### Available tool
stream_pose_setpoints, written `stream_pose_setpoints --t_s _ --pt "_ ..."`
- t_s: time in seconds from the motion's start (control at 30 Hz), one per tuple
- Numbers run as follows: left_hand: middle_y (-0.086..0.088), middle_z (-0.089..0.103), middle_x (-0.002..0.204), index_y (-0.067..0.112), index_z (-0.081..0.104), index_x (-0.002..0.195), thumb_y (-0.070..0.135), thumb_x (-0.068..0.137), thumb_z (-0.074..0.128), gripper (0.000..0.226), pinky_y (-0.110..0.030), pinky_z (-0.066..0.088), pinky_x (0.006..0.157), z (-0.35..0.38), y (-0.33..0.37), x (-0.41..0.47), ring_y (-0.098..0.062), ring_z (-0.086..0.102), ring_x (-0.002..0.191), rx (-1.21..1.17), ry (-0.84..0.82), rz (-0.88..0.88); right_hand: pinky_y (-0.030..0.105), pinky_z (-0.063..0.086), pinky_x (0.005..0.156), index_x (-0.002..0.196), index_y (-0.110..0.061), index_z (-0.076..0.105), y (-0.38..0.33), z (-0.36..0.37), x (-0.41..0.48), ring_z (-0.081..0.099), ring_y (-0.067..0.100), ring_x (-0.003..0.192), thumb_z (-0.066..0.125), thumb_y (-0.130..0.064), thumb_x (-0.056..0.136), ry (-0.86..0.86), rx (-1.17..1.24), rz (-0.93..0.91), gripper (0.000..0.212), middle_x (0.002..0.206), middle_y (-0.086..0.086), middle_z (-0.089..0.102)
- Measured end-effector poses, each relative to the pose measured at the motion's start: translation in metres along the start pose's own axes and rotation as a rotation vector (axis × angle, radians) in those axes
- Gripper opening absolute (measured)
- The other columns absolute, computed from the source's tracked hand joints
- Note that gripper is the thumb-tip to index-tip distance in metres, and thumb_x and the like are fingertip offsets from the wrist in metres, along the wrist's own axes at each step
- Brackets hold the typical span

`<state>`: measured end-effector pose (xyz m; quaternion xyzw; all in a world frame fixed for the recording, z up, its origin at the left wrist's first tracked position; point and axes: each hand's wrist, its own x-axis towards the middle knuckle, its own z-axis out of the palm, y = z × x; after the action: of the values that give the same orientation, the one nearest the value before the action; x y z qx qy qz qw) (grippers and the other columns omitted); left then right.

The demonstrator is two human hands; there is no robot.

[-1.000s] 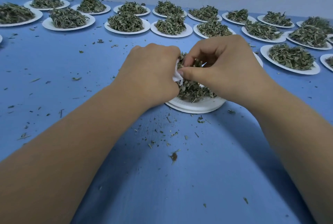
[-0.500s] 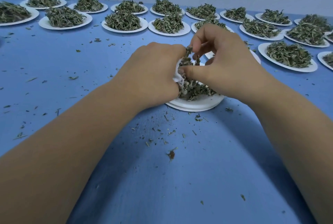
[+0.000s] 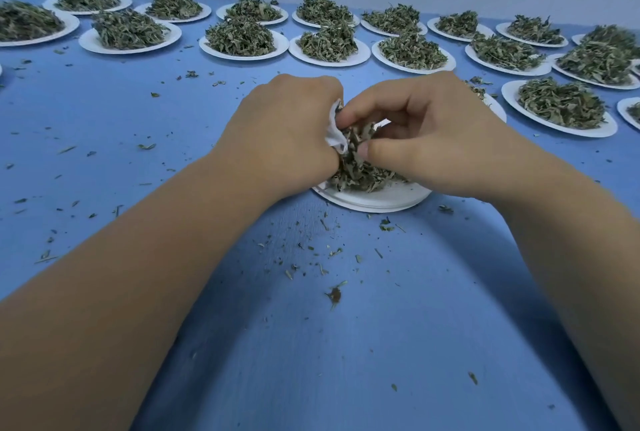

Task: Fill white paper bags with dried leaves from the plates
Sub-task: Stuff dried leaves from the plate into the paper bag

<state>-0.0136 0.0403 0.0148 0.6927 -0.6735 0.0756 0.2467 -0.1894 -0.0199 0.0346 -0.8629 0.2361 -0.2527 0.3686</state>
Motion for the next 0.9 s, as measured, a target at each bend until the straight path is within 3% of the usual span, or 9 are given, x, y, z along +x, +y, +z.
stream_pose_setpoints --t_s 0.13,0.3,0.37,0.43,0.47,0.57,0.67,0.77,0.9 --pt "0.006 0.049 0.069 0.027 0.045 0.077 0.019 0.069 0.064 0.022 -0.032 0.030 0.053 0.000 -0.001 -0.001 -0.027 0.050 0.074 -0.062 -0.002 -0.024 0.030 0.053 0.086 0.100 -0.051 0.068 -0.004 -0.002 -0.001 0.065 0.009 0.092 0.073 -0.030 0.074 -0.078 -0.173 -0.006 0.034 0.103 -0.019 0.070" --pt "0.007 0.048 0.070 0.027 0.049 0.086 0.019 0.071 0.063 0.022 -0.033 0.034 0.055 0.002 0.003 -0.001 -0.026 0.049 0.074 -0.063 -0.014 0.009 0.011 0.038 0.078 0.099 -0.055 0.063 -0.002 0.002 -0.001 0.057 -0.005 0.091 0.074 -0.017 0.083 -0.098 -0.236 -0.013 0.043 0.110 -0.016 0.068" --pt "0.008 0.045 0.068 0.027 0.047 0.084 0.018 0.071 0.063 0.022 -0.031 0.031 0.052 0.002 0.001 0.000 -0.027 0.048 0.073 -0.051 -0.001 0.012 0.020 0.045 0.076 0.098 -0.052 0.069 -0.002 0.000 -0.001 0.064 0.011 0.091 0.068 -0.019 0.077 -0.047 -0.222 -0.031 0.039 0.106 -0.016 0.070" --pt "0.008 0.047 0.069 0.027 0.048 0.085 0.018 0.072 0.062 0.021 -0.031 0.030 0.052 0.001 0.000 0.000 -0.027 0.049 0.074 -0.056 0.006 -0.006 0.039 0.052 0.075 0.095 -0.054 0.072 -0.001 -0.004 -0.001 0.064 0.040 0.090 0.061 -0.022 0.072 0.000 -0.191 -0.033 0.040 0.106 -0.015 0.071" --pt "0.008 0.049 0.070 0.028 0.049 0.087 0.018 0.072 0.062 0.022 -0.032 0.032 0.054 0.001 0.000 0.001 -0.027 0.050 0.075 -0.070 0.008 -0.019 0.040 0.052 0.075 0.095 -0.056 0.071 -0.001 -0.006 -0.001 0.064 0.040 0.091 0.060 -0.023 0.072 -0.004 -0.189 -0.037 0.042 0.108 -0.015 0.070" --pt "0.004 0.056 0.077 0.029 0.052 0.092 0.017 0.072 0.063 0.025 -0.034 0.041 0.060 0.002 0.002 0.000 -0.027 0.054 0.079 -0.128 -0.001 -0.017 0.021 0.039 0.079 0.091 -0.071 0.062 -0.003 -0.001 -0.003 0.057 0.001 0.097 0.058 -0.023 0.070 -0.085 -0.224 -0.072 0.052 0.106 -0.015 0.065" --pt "0.005 0.057 0.078 0.029 0.053 0.097 0.015 0.072 0.064 0.030 -0.032 0.041 0.056 0.004 0.001 0.000 -0.025 0.054 0.077 -0.167 -0.011 -0.021 0.022 0.045 0.075 0.091 -0.071 0.062 -0.003 0.001 -0.003 0.060 0.008 0.087 0.058 -0.017 0.071 -0.062 -0.225 -0.077 0.057 0.101 -0.022 0.068" --pt "0.008 0.053 0.078 0.035 0.054 0.110 0.017 0.071 0.064 0.044 -0.029 0.038 0.053 0.001 -0.006 0.000 -0.017 0.051 0.072 -0.186 0.010 -0.071 0.041 0.057 0.074 0.103 -0.052 0.074 0.005 -0.007 -0.003 0.069 0.031 0.085 0.059 -0.016 0.076 0.074 -0.124 -0.019 0.048 0.096 -0.014 0.074" --pt "0.007 0.056 0.084 0.038 0.052 0.118 0.018 0.074 0.065 0.050 -0.034 0.045 0.062 0.000 -0.011 0.000 -0.016 0.053 0.074 -0.223 0.040 -0.134 0.030 0.055 0.091 0.117 -0.043 0.071 0.012 -0.008 -0.003 0.066 -0.004 0.103 0.066 -0.027 0.087 0.114 -0.228 0.015 0.034 0.104 -0.026 0.071"
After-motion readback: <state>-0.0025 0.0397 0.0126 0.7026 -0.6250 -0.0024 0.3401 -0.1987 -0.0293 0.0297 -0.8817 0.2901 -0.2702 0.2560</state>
